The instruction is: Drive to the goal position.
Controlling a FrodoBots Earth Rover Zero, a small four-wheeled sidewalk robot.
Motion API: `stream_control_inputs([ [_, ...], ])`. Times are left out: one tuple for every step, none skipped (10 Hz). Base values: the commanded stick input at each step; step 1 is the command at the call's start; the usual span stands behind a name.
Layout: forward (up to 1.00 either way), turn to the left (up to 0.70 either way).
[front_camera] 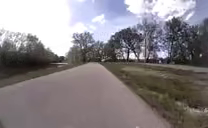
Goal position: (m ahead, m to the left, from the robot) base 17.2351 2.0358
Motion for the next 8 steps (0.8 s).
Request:
stream_control_inputs([
  [1.00, 0.00],
  [1.00, 0.00],
  [1.00, 0.00],
  [1.00, 0.00],
  [1.00, 0.00],
  [1.00, 0.00],
  [1.00, 0.00],
  [1.00, 0.00],
])
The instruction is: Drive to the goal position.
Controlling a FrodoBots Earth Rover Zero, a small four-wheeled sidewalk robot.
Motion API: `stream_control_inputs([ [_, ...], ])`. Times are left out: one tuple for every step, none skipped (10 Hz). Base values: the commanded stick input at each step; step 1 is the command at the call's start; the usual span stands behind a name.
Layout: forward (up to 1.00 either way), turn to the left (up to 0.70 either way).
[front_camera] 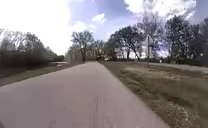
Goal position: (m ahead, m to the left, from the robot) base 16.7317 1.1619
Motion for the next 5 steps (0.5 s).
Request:
stream_control_inputs([
  [1.00, 0.00],
  [1.00, 0.28],
  [1.00, 0.40],
  [1.00, 0.40],
  [1.00, 0.25],
])
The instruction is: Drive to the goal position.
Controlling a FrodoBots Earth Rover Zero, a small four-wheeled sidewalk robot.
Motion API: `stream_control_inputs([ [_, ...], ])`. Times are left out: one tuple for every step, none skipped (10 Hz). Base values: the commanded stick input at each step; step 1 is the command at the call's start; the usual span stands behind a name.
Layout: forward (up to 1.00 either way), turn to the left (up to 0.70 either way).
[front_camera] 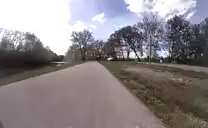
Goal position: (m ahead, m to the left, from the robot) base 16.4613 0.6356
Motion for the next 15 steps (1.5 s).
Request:
stream_control_inputs([
  [1.00, 0.00],
  [1.00, 0.00],
  [1.00, 0.00],
  [1.00, 0.00],
  [1.00, 0.00],
  [1.00, 0.00],
  [1.00, 0.00],
  [1.00, 0.00],
  [1.00, 0.00],
  [1.00, 0.00],
  [1.00, 0.00],
  [1.00, 0.00],
  [1.00, 0.00],
  [1.00, 0.00],
  [1.00, 0.00],
])
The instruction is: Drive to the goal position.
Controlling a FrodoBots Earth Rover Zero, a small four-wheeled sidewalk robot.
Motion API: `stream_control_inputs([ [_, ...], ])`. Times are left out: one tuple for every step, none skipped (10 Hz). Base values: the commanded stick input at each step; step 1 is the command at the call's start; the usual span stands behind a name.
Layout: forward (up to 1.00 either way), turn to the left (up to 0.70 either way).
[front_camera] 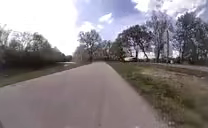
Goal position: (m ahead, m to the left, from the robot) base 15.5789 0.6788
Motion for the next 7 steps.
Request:
stream_control_inputs([
  [1.00, 0.00],
  [1.00, 0.00],
  [1.00, 0.00],
  [1.00, 0.00],
  [1.00, 0.00],
  [1.00, 0.00],
  [1.00, 0.00],
])
